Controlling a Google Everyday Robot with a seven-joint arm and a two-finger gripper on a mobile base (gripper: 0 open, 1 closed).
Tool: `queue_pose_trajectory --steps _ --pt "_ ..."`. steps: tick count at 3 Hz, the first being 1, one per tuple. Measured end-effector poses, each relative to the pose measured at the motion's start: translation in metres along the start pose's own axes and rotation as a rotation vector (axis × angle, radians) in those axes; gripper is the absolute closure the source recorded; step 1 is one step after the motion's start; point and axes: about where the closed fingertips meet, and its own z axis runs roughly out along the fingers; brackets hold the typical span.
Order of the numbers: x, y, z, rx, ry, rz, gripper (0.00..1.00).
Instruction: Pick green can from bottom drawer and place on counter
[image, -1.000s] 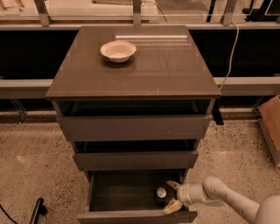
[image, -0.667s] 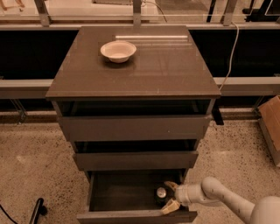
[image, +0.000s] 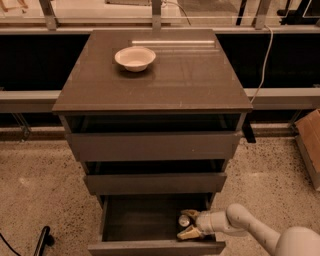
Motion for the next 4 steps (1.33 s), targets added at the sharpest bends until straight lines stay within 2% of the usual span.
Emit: queue_pose_trajectory --steps 1,2,3,4 --pt "0.003 -0.006 0.001 0.016 -0.035 -0.001 0.56" --pt "-0.007 -0.008 -0.009 0.016 -0.086 -0.025 0.89" --pt "-0.039 -0.003 -0.033 -0.017 -0.145 -0.058 1.00" --pt "-0.091 0.017 -0.087 -0.058 -0.193 -0.109 1.00"
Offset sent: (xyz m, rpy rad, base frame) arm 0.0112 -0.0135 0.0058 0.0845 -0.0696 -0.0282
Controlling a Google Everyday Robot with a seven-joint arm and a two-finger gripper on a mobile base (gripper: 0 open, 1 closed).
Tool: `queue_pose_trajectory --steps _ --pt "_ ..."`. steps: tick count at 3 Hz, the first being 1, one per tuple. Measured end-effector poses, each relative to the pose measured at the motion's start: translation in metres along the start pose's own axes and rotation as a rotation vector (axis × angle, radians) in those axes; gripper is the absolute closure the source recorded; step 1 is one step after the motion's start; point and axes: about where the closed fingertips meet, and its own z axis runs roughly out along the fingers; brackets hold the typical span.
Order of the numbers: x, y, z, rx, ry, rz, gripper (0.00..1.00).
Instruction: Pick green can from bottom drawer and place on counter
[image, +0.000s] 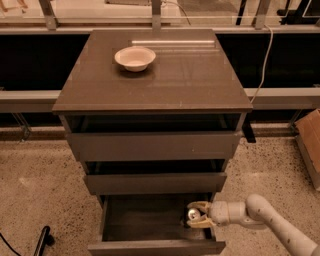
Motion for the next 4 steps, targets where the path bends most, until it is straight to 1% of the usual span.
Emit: queue_pose_trajectory --steps 1,2,3,4 --pt "-0.052 0.008 -0.027 -0.063 0.053 -0.072 1.00" --pt "-0.108 0.012 -0.053 -0.113 0.122 -0.166 1.00" --pt "-0.177 0.011 -0.080 -0.155 0.231 -0.268 1.00" --pt "-0.220 0.006 -0.104 -0.169 0.285 -0.303 1.00"
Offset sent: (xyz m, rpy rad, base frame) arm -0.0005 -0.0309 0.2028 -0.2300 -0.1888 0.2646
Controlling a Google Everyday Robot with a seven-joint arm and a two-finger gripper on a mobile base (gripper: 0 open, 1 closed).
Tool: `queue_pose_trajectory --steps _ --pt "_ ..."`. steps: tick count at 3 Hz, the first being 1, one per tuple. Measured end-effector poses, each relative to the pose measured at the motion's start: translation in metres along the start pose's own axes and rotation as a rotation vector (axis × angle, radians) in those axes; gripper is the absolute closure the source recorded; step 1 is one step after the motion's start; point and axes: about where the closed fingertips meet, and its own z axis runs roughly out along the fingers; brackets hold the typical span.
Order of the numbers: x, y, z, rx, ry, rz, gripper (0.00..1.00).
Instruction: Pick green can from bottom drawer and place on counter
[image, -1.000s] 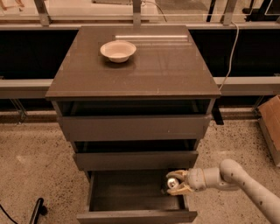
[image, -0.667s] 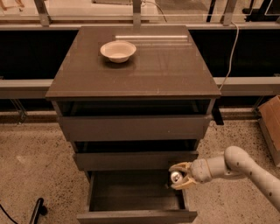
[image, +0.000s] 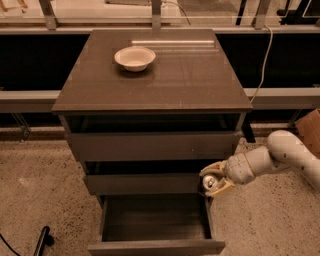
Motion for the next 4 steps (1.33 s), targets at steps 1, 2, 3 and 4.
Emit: queue_pose_trajectory --steps 1,2,3,4 --pt "-0.017 -0.012 -0.040 -0.013 0.021 0.017 1.00" --pt "-0.034 -0.033 -0.082 -0.013 0.059 0.038 1.00" --pt "-0.036 -0.033 -0.081 -0.011 0.059 0.048 1.00" --pt "-0.043 -0.034 -0.079 -0.001 0.059 0.096 1.00"
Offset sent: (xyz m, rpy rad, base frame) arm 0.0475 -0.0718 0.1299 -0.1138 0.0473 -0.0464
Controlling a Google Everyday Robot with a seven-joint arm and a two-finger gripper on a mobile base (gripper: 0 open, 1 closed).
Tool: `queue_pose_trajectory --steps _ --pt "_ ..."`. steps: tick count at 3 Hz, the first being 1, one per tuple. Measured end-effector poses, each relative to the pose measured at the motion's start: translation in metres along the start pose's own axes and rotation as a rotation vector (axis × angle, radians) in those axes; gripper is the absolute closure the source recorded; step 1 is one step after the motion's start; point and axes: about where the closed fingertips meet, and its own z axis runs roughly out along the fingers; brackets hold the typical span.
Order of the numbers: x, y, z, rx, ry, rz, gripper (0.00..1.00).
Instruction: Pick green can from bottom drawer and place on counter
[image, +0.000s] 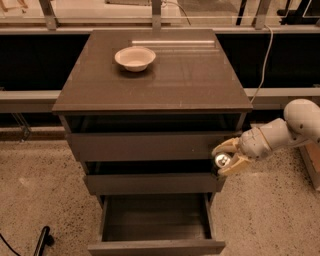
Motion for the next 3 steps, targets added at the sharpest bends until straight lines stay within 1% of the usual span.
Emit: queue_pose_trajectory --steps 1,2,3 --pt "-0.025 0.014 -0.004 -0.023 -0.027 0.094 1.00" --pt "-0.047 0.019 -0.011 -0.032 -0.051 0.119 1.00" --pt "-0.082 0.018 -0.026 -0.019 -0.051 0.087 1.00"
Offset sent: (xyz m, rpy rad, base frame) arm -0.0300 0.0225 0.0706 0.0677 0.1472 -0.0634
